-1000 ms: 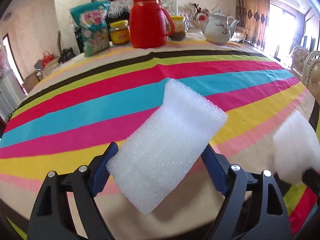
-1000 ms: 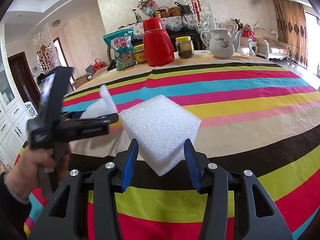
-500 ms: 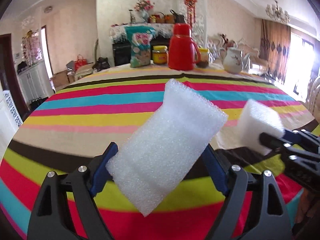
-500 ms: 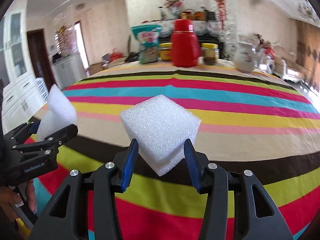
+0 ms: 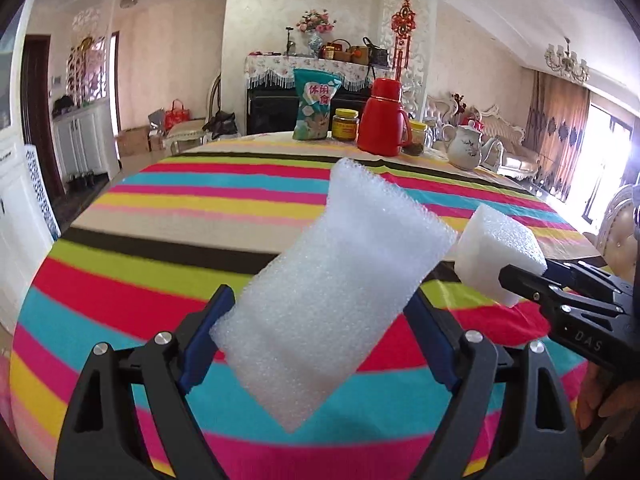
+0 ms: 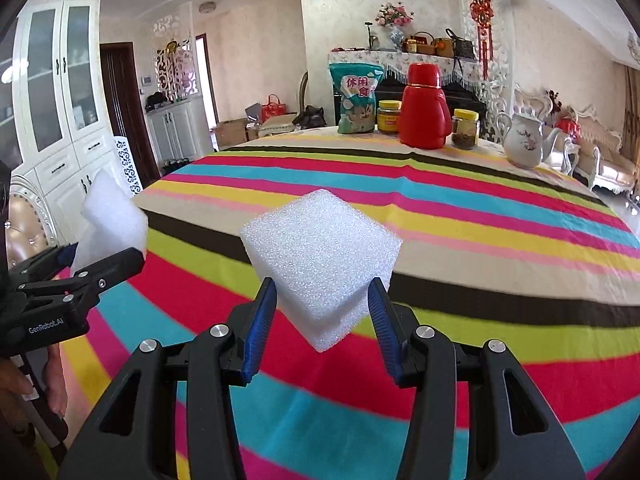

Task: Collect trash
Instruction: 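Carry both white foam blocks over the pink wastebasket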

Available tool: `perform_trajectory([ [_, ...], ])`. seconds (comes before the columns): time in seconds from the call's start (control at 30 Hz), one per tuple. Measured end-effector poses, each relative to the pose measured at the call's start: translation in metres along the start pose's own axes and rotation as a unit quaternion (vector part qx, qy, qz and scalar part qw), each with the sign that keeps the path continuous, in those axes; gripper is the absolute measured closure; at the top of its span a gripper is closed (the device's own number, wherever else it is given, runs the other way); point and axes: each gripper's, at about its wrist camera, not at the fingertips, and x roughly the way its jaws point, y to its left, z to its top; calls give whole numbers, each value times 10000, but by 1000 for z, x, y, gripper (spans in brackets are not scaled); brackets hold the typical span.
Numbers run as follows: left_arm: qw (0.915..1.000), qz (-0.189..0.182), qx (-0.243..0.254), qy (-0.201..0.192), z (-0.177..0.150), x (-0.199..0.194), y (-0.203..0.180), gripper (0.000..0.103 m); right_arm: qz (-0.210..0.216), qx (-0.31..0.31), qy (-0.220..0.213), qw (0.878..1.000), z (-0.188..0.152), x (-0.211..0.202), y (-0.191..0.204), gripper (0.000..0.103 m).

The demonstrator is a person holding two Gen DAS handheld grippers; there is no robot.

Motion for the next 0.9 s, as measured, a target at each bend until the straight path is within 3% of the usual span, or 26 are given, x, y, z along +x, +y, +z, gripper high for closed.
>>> perform_trajectory([
  [0.17, 9994, 247, 150, -174, -18, -33, 4, 20, 188, -119, -5, 9998, -5, -24, 22, 57],
  [0.4, 9993, 226, 97, -274, -33, -43, 4, 20, 240, -45, -198, 9995, -9, -50, 35, 57],
  [0.63, 9995, 136, 38, -266, -38, -40, 14, 20, 172, -178, -242, 9994, -17, -44, 37, 57],
  [0.9, 9983, 279, 33, -516, -38, -81, 26, 20, 389, -524, -343, 9973, -7, -54, 66, 57],
])
